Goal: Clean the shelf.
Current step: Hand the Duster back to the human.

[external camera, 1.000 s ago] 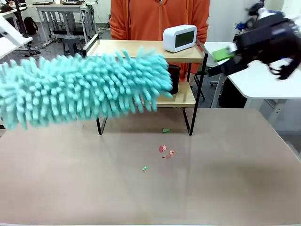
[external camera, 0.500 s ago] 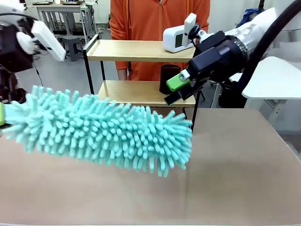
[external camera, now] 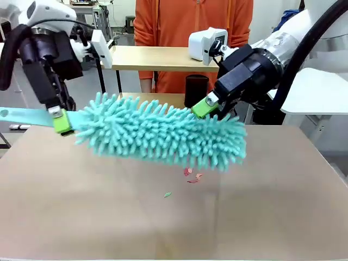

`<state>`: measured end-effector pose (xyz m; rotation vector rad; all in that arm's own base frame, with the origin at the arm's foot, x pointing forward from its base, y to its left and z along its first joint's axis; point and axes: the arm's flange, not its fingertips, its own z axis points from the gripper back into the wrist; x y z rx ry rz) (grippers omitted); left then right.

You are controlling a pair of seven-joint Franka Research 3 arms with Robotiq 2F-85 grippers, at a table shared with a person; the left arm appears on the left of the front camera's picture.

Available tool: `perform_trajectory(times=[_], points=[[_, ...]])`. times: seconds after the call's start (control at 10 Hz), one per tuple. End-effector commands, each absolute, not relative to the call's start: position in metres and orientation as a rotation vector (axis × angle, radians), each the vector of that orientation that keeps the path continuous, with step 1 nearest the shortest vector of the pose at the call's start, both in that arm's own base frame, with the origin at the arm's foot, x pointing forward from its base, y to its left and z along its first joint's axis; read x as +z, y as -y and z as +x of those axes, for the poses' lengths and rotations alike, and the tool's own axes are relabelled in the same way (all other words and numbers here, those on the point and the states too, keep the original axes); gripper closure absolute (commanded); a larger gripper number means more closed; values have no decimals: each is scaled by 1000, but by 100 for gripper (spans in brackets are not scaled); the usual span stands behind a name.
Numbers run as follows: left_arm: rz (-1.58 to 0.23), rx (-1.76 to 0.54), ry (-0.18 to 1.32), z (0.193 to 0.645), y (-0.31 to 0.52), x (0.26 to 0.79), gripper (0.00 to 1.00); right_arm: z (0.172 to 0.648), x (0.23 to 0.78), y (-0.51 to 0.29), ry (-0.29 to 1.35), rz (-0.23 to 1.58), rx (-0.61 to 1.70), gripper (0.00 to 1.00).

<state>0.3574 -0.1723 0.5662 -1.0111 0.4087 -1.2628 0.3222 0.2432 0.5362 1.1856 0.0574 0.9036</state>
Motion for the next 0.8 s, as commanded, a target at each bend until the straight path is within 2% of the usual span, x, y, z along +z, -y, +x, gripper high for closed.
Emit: perform_trajectory(times=[0.0, 0.4, 0.5, 0.6, 0.7], points=[[-1051, -1250, -380, 354, 175, 573, 87, 319, 535, -243, -84, 1134, 917, 0], [-1053, -1229, -390, 355, 176, 570, 87, 318, 534, -241, -117, 1115, 977, 0], [-1050, -1227, -393, 355, 176, 569, 87, 316, 534, -239, -157, 1103, 1028, 38], [-1047, -1228, -397, 354, 176, 568, 87, 315, 534, -238, -157, 1097, 1022, 58], [-1043, -1229, -400, 354, 176, 567, 87, 315, 534, -238, -160, 1094, 1023, 96]])
